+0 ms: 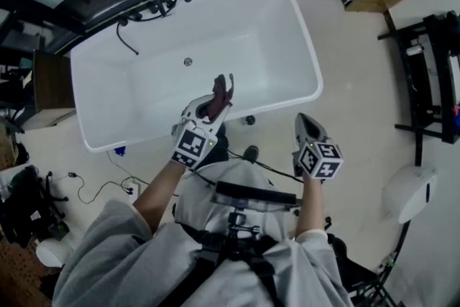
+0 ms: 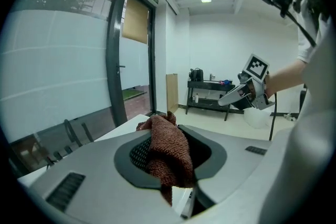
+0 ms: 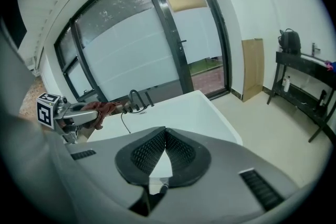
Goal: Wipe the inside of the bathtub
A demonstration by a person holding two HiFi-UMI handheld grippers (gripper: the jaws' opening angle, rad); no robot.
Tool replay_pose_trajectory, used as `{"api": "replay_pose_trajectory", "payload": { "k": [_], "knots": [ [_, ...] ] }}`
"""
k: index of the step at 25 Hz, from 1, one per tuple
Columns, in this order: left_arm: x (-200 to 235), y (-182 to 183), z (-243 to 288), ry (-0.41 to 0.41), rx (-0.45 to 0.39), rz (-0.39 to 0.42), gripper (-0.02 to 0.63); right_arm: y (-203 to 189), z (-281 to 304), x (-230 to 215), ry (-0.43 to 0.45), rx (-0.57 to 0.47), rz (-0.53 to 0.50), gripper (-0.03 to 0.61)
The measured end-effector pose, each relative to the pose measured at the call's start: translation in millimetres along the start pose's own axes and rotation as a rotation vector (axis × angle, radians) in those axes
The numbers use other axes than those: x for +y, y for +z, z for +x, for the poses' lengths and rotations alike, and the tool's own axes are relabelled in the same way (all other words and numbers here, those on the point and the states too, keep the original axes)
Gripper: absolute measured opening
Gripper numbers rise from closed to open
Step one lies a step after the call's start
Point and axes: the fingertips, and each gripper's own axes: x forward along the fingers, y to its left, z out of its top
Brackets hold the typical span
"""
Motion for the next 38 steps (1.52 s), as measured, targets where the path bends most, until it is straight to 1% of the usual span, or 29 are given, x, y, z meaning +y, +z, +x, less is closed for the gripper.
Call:
{"api": "replay_pose_trajectory", "payload": {
  "k": [4,6,10,12,15,19,22,25,28,31,38],
  "knots": [
    [-3.2,-4.5,-34.0,0.09,-0.012,-0.044,0.1,-4.6,-2.2,21.2,0.067,-0.013,-0.051,0.002],
    [-11.8,-7.2,-45.6,0.122,-0.01,-0.037,0.1,-8.9,-10.7,28.5,0.107,-0.029,-0.061,0.002],
    [-35.2,-7.3,-61.8,0.191,-0.019,-0.054,0.1,-21.2,-29.8,24.2,0.159,-0.034,-0.092,0.002],
    [-38.9,-11.4,-75.7,0.223,-0.015,-0.065,0.1,-25.0,-32.7,27.4,0.177,-0.039,-0.091,0.002],
    [-34.7,-22.4,-105.0,0.264,-0.006,-0.086,0.1,-31.8,-33.0,44.3,0.198,-0.042,-0.091,0.002],
    [-14.7,-36.6,-138.2,0.303,-0.013,-0.116,0.1,-32.0,-32.9,77.8,0.22,-0.056,-0.115,0.002],
    [3.7,-46.3,-155.3,0.311,-0.019,-0.124,0.101,-31.7,-30.9,101.4,0.21,-0.071,-0.143,0.002],
    [18.4,-56.0,-169.1,0.298,-0.016,-0.128,0.101,-35.4,-26.8,117.1,0.173,-0.07,-0.146,0.002],
    [41.5,-65.8,-188.3,0.296,-0.018,-0.131,0.101,-43.5,-17.9,139.2,0.14,-0.055,-0.138,0.002],
    [63.7,-78.4,-206.5,0.303,-0.011,-0.141,0.101,-50.7,-8.3,162.6,0.132,-0.038,-0.136,0.002],
    [94.4,-95.9,-228.2,0.309,0.0,-0.157,0.101,-60.4,7.6,193.4,0.101,-0.005,-0.16,0.002]
  ]
}}
